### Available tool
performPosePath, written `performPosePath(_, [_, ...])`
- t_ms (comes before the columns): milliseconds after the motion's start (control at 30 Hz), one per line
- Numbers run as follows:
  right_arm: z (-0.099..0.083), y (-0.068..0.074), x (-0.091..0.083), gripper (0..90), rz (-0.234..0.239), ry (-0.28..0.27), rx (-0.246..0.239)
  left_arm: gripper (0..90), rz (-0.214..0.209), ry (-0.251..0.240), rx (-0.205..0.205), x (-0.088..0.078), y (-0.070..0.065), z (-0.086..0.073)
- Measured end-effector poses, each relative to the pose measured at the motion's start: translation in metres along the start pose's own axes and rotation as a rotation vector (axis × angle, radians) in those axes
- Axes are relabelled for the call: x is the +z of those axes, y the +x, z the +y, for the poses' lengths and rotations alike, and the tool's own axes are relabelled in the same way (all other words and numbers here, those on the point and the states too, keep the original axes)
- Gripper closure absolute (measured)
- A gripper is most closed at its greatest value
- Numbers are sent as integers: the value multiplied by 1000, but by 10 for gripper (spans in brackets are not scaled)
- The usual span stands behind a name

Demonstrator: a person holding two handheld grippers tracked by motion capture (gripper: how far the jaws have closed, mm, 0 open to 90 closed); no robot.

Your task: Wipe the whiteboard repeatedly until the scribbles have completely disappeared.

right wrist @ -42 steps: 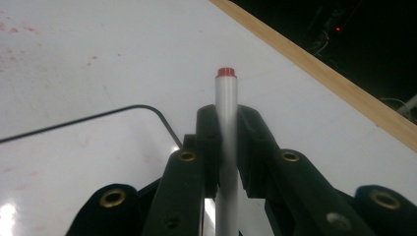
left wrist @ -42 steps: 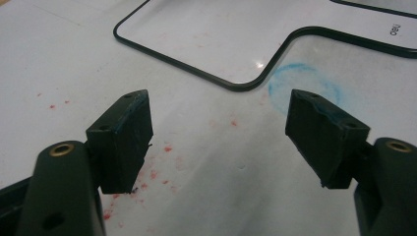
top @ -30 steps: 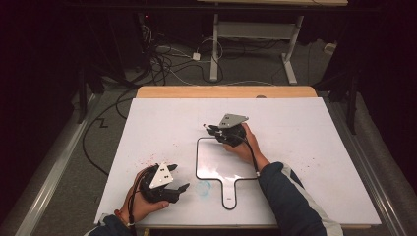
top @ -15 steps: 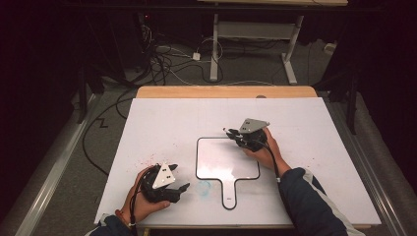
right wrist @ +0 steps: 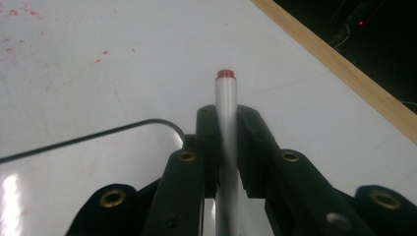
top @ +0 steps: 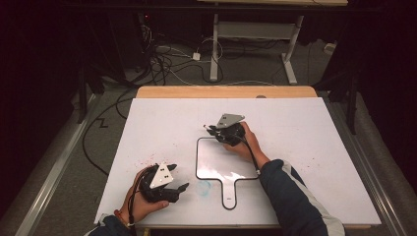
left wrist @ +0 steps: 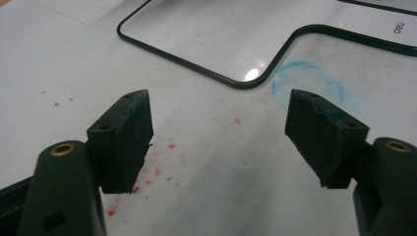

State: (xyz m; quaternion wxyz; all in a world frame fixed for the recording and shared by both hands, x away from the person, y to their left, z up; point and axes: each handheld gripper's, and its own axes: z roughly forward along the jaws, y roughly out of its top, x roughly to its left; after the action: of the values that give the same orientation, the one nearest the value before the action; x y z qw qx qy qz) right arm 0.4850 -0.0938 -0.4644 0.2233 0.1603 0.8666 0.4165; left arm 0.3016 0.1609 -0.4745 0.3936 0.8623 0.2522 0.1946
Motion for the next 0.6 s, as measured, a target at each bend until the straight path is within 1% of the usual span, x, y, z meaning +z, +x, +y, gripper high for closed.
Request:
performPosePath(133, [9,0,11,817,2,3,6,252,-4,-4,-2,-1,0,0])
performPosePath(200, [11,2,16,818,8,8,-9,252,-6,-5,-2,-1,0,0])
performPosePath(267, [10,3,17,818,7,14,-5,252,-7,-6,-3,0,1,0])
performPosePath(300, [9,2,16,818,15,19,0,252,-8,-4,-4,0,1,-1])
performPosePath(400, [4,-2,10,818,6,34,18,252,-6,-3,0,-1,0,0])
performPosePath(433, [2,-4,7,818,-5,40,8,252,-5,-3,1,-1,0,0])
performPosePath(500, [-5,-7,0,818,-21,60,16,252,-2,-1,2,0,-1,0])
performPosePath(567, [-12,-11,-9,818,-47,68,15,252,0,4,4,0,-1,0])
performPosePath(600, [-15,-13,-14,818,-49,71,18,252,0,6,4,0,-1,0])
